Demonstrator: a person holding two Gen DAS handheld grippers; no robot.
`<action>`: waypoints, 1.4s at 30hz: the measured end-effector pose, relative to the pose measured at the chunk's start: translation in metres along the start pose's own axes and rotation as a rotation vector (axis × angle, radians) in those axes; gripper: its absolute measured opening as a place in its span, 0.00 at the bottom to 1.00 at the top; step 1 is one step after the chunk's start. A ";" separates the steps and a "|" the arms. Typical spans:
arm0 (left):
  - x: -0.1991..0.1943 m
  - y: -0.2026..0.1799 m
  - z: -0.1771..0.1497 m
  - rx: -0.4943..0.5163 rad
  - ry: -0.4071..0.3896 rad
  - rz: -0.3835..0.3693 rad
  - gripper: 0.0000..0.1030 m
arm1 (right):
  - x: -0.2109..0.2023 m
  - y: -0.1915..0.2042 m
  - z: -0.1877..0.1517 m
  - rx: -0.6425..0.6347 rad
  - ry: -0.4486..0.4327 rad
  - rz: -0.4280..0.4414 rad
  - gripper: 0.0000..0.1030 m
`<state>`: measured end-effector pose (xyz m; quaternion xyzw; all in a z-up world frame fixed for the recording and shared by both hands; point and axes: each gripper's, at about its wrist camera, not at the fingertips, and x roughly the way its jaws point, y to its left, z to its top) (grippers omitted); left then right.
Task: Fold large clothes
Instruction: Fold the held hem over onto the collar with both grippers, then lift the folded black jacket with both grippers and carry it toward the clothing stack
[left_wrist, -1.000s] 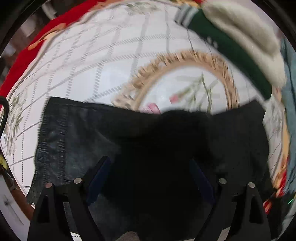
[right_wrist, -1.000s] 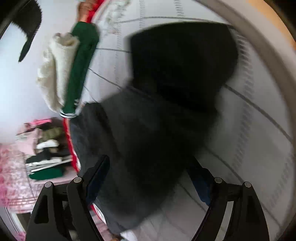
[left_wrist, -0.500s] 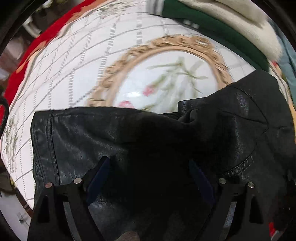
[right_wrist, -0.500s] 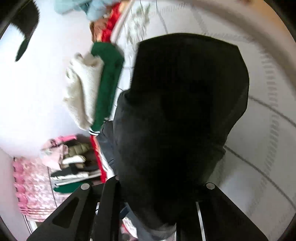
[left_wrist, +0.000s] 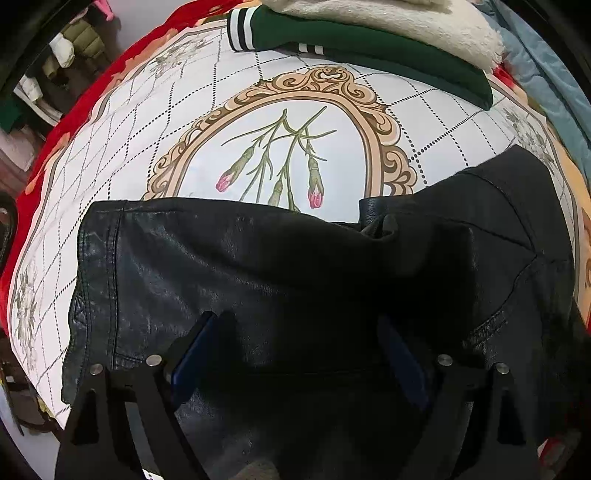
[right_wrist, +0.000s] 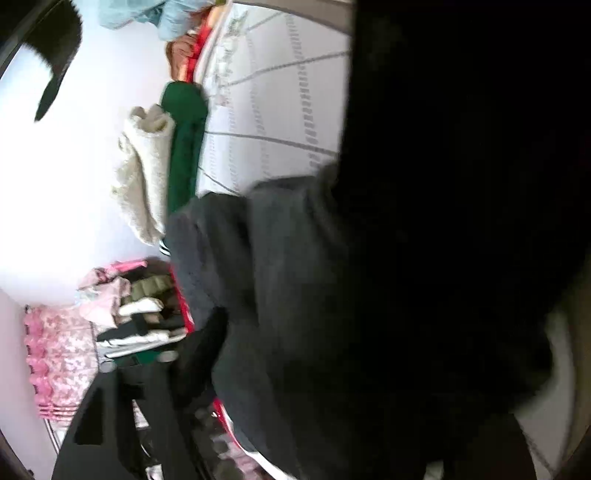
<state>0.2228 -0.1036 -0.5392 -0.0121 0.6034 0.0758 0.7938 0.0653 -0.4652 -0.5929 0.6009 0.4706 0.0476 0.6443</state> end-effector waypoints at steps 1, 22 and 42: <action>-0.004 0.003 0.003 0.004 -0.003 0.003 0.85 | 0.002 0.004 0.001 -0.003 -0.008 -0.002 0.84; 0.010 0.019 0.015 -0.024 0.006 -0.043 0.85 | -0.019 0.109 -0.017 -0.171 -0.054 0.019 0.23; -0.036 0.173 -0.016 -0.479 0.017 -0.125 0.85 | 0.033 0.261 -0.102 -0.651 0.128 -0.133 0.23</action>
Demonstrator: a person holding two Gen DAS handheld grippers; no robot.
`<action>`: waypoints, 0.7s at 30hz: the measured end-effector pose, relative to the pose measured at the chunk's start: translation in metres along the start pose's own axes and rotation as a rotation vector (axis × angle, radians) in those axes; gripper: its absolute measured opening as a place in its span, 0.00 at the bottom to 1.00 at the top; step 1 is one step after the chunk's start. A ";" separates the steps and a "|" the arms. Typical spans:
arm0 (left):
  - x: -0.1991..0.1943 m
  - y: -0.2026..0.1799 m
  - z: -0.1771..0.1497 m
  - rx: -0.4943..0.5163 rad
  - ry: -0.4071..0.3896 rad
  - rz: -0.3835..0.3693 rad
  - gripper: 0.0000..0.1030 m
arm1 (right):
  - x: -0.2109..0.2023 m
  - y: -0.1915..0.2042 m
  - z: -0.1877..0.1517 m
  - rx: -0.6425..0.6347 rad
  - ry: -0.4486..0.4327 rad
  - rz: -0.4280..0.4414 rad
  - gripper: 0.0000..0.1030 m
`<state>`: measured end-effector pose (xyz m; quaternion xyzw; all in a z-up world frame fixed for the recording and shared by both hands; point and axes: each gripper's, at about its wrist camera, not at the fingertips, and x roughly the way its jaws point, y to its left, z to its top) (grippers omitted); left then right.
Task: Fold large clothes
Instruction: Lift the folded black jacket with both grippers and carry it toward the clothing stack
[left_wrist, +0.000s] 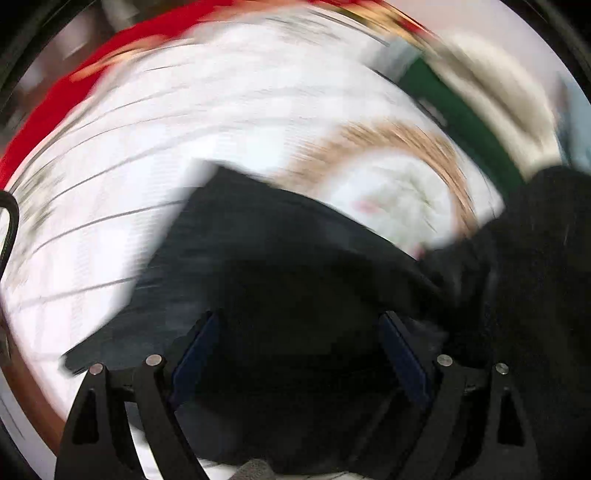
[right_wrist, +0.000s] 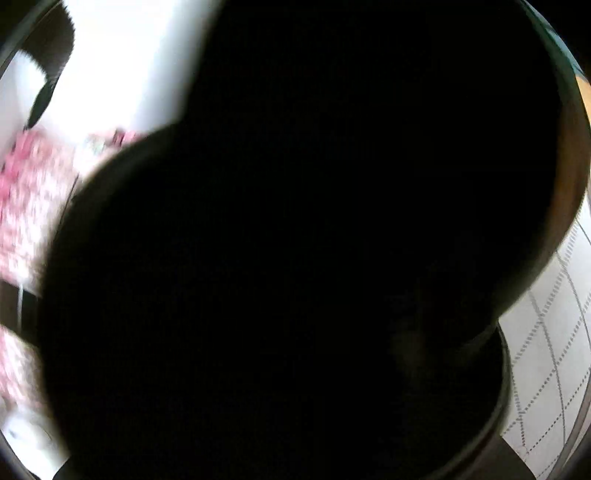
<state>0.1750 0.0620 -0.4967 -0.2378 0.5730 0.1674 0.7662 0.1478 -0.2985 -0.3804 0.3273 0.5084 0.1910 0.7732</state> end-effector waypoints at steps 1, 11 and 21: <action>-0.011 0.021 0.000 -0.050 -0.014 0.008 0.85 | 0.005 0.011 -0.003 -0.033 0.015 0.001 0.23; -0.094 0.195 -0.050 -0.399 -0.102 0.200 0.85 | 0.136 0.134 -0.095 -0.406 0.345 -0.038 0.26; -0.135 0.230 -0.048 -0.480 -0.177 0.223 0.85 | 0.187 0.149 -0.145 -0.364 0.722 0.082 0.82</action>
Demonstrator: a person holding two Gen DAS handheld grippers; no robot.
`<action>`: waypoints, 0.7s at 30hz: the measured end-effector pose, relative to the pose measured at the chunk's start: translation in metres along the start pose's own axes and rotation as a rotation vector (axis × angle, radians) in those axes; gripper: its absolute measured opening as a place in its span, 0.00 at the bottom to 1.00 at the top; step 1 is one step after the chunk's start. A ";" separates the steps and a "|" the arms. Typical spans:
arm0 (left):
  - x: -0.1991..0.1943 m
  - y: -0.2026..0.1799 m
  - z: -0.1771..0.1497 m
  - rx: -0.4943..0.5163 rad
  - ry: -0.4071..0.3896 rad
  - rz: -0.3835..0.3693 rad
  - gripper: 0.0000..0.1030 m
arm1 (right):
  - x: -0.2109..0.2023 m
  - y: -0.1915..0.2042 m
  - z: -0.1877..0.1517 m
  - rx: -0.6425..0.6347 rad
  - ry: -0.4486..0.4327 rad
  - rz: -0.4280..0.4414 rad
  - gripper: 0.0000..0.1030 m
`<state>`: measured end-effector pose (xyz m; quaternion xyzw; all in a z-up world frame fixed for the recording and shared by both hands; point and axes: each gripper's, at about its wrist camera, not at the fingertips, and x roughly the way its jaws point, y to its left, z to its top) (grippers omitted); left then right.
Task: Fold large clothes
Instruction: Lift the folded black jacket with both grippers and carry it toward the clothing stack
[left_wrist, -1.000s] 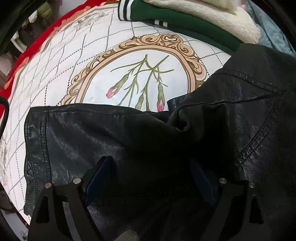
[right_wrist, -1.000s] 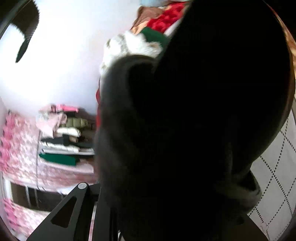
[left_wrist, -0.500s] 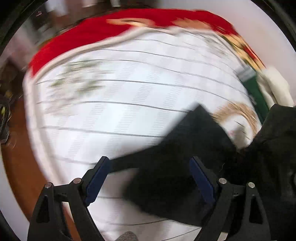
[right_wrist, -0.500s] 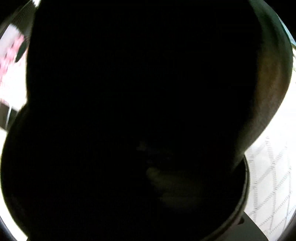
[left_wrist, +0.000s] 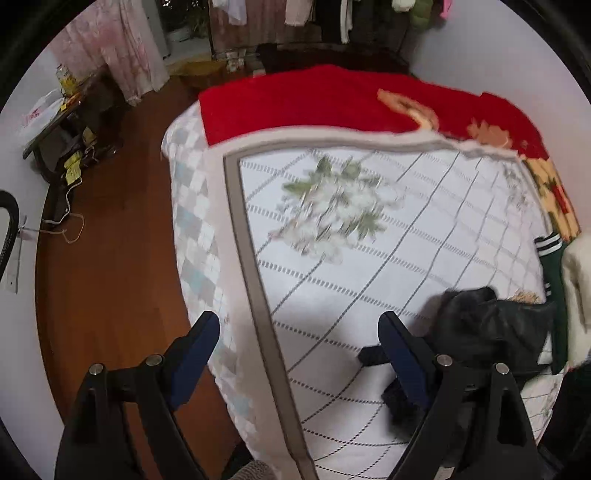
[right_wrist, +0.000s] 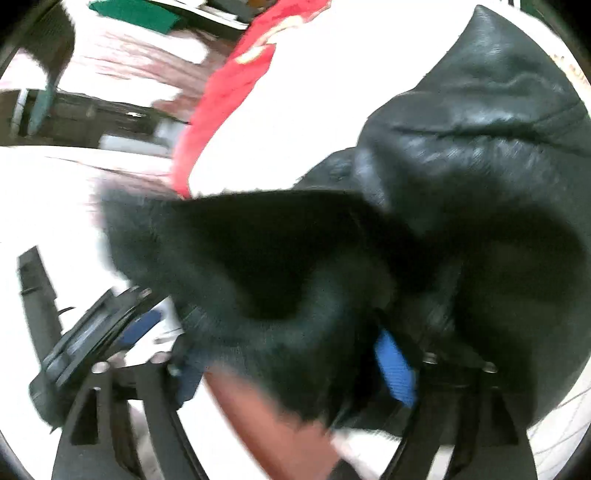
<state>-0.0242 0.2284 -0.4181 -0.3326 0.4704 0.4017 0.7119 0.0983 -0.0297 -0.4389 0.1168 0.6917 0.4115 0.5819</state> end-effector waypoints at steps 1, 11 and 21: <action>-0.006 -0.001 0.005 0.003 -0.012 -0.011 0.85 | -0.013 -0.001 -0.006 0.014 0.005 0.069 0.82; -0.005 -0.079 0.015 0.135 -0.045 -0.125 0.85 | -0.110 -0.064 0.016 0.199 -0.159 -0.185 0.38; 0.080 -0.120 -0.023 0.277 0.112 -0.056 0.85 | -0.028 -0.101 0.069 0.175 0.070 -0.308 0.65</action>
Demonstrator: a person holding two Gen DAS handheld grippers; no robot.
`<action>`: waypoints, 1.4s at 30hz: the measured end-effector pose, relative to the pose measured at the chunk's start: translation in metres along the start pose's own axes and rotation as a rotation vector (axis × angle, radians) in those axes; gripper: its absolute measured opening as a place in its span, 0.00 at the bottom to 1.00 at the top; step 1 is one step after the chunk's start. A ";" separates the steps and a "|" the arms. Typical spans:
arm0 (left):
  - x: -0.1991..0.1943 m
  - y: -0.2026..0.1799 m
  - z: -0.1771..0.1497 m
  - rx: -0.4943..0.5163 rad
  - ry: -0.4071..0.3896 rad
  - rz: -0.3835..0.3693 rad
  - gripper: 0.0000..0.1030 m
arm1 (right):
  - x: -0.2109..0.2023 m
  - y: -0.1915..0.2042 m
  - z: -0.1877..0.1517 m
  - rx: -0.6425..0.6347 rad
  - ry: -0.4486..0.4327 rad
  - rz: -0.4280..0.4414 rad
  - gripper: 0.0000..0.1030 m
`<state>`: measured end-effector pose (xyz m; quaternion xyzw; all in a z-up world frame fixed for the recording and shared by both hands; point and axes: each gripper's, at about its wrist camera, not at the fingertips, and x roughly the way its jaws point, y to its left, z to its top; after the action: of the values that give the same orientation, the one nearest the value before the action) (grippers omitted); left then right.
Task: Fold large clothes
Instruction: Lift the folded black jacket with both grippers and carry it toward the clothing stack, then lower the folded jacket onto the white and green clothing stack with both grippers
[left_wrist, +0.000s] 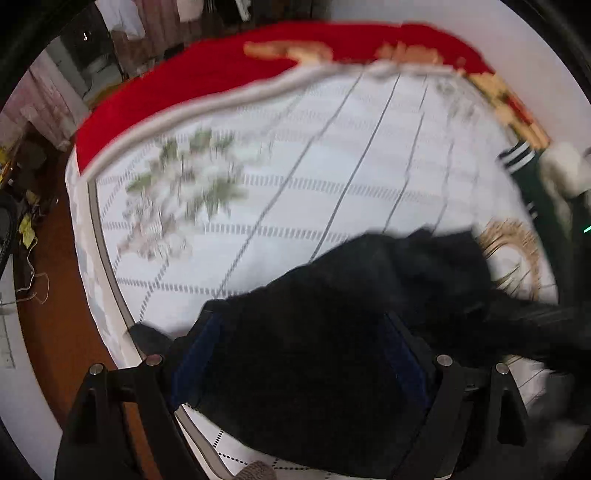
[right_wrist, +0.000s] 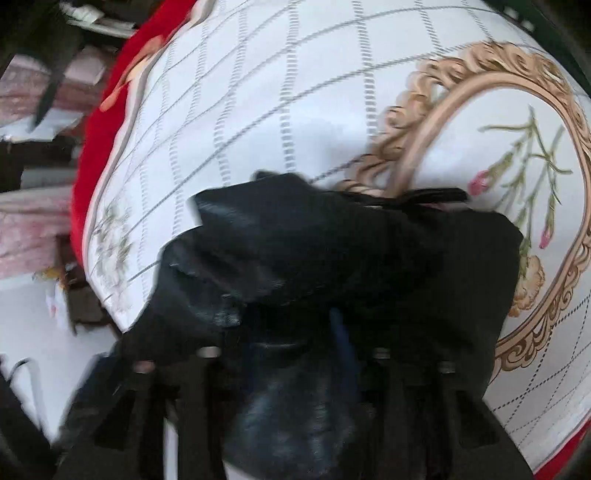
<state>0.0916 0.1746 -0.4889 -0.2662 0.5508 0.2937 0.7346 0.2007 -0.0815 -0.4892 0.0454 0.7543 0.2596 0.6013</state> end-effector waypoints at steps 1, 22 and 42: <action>0.007 0.003 -0.003 0.001 0.010 0.022 0.85 | -0.015 -0.002 -0.003 0.011 -0.003 0.072 0.68; 0.038 0.032 -0.005 -0.026 0.056 0.011 0.95 | 0.006 0.021 0.063 0.028 -0.033 -0.078 0.10; 0.036 0.074 -0.072 -0.503 0.088 -0.304 0.93 | 0.020 -0.144 -0.048 0.257 -0.106 0.653 0.86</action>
<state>-0.0011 0.1795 -0.5468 -0.5318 0.4459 0.2957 0.6564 0.1854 -0.2139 -0.5642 0.3727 0.6944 0.3383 0.5142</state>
